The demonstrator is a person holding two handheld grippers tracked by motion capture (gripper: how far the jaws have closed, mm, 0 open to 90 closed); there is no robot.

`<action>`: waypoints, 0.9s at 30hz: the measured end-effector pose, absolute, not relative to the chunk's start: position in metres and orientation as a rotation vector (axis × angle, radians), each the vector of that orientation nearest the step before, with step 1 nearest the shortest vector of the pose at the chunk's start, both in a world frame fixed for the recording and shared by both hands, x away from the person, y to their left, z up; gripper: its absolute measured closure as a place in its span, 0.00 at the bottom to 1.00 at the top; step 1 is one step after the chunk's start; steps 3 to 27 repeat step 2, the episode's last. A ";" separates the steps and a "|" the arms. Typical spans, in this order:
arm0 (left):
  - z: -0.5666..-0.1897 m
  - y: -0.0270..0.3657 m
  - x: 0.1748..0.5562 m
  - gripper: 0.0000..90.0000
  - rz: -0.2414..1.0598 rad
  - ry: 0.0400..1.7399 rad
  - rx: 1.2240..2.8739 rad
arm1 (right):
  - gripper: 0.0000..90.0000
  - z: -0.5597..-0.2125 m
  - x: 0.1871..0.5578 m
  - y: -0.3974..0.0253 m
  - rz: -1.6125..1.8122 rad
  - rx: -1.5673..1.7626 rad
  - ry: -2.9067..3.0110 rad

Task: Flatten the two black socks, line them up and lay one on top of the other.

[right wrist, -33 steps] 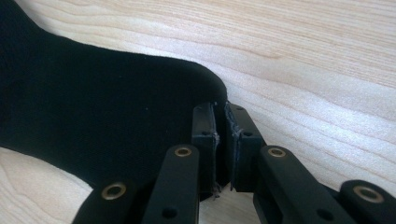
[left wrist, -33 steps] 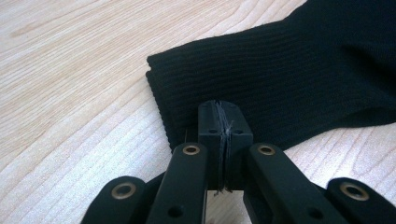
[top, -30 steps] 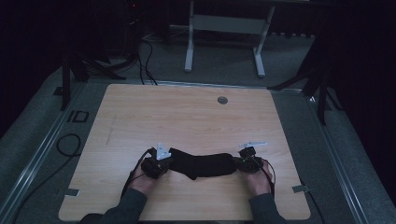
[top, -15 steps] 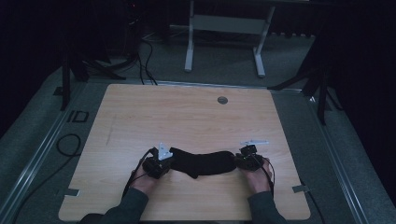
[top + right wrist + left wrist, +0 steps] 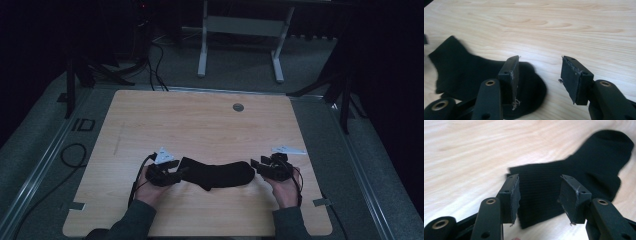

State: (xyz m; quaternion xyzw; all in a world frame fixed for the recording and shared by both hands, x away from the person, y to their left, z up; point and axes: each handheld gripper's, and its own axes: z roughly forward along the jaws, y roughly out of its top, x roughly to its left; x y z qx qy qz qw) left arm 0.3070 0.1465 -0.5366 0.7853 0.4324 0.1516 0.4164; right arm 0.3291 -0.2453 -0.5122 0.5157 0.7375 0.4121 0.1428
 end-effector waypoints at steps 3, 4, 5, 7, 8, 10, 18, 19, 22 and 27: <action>-0.536 0.150 0.308 0.56 0.396 1.100 1.968 | 0.52 -0.514 0.331 -0.254 1.130 1.510 2.087; -0.536 0.150 0.308 0.56 0.396 1.100 1.968 | 0.52 -0.514 0.331 -0.254 1.130 1.510 2.087; -0.536 0.150 0.308 0.56 0.396 1.100 1.968 | 0.52 -0.514 0.331 -0.254 1.130 1.510 2.087; -0.536 0.150 0.308 0.56 0.396 1.100 1.968 | 0.52 -0.514 0.331 -0.254 1.130 1.510 2.087; -0.536 0.150 0.308 0.56 0.396 1.100 1.968 | 0.52 -0.514 0.331 -0.254 1.130 1.510 2.087; -0.536 0.150 0.308 0.56 0.396 1.100 1.968 | 0.52 -0.514 0.331 -0.254 1.130 1.510 2.087; -0.536 0.150 0.308 0.56 0.396 1.100 1.968 | 0.52 -0.514 0.331 -0.254 1.130 1.510 2.087; -0.536 0.150 0.308 0.56 0.396 1.100 1.968 | 0.52 -0.514 0.331 -0.254 1.130 1.510 2.087; -0.536 0.150 0.308 0.56 0.396 1.100 1.968 | 0.52 -0.514 0.331 -0.254 1.130 1.510 2.087; -0.536 0.150 0.308 0.56 0.396 1.100 1.968 | 0.52 -0.514 0.331 -0.254 1.130 1.510 2.087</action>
